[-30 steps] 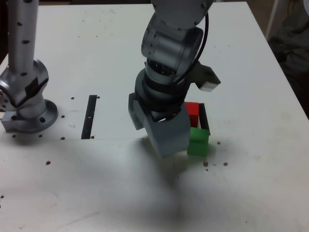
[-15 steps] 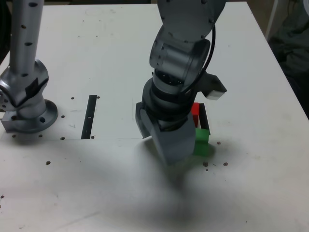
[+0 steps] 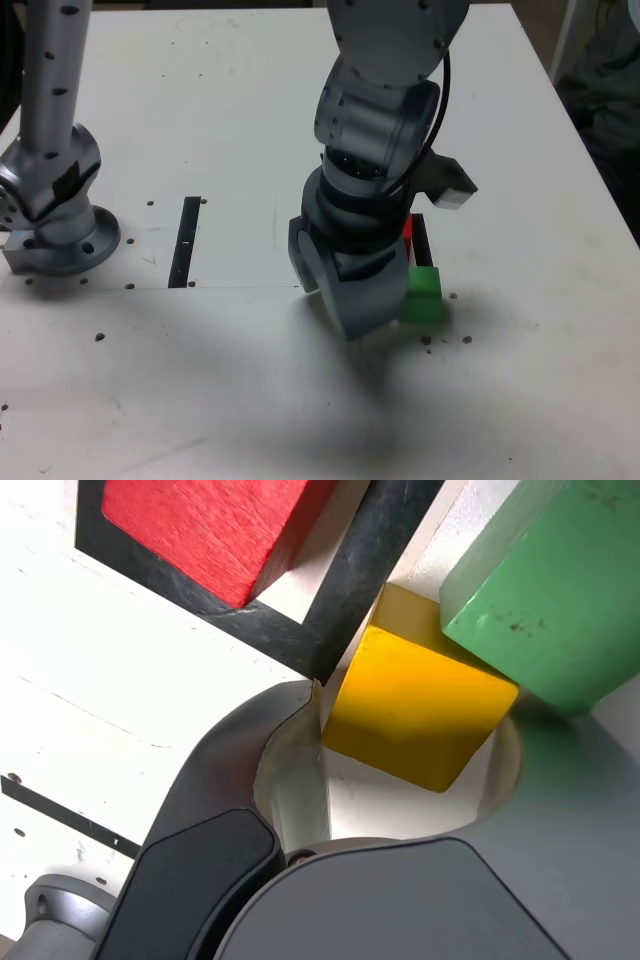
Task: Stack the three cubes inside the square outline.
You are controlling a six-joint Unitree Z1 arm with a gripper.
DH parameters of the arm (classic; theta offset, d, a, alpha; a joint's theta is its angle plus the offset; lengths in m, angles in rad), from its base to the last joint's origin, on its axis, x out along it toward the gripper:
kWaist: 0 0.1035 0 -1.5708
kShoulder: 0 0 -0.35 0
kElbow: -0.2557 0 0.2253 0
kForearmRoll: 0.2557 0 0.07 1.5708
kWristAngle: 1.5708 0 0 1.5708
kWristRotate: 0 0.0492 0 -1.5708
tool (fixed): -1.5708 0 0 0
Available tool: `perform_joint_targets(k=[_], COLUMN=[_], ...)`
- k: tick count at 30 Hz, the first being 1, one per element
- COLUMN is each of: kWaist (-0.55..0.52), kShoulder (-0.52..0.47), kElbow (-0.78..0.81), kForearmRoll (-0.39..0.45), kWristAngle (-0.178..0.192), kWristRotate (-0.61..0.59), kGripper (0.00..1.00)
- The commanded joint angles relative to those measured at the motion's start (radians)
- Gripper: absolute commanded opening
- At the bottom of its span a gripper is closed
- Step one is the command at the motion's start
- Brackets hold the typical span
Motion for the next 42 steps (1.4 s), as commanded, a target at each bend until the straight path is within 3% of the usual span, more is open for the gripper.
perform_joint_targets(k=[1, 13, 22, 31, 42], kWaist=[-0.001, -0.001, -0.02, -0.068, -0.038], kShoulder=[0.003, -0.004, -0.065, -0.124, -0.137], kElbow=[0.002, 0.006, -0.005, -0.089, -0.278], kForearmRoll=[-0.002, 0.004, 0.055, 0.181, 0.368], kWristAngle=[-0.003, -0.008, -0.008, -0.006, -0.011], kWristRotate=[0.002, 0.001, -0.03, -0.13, -0.404], kGripper=[0.23, 0.22, 0.22, 0.22, 0.22])
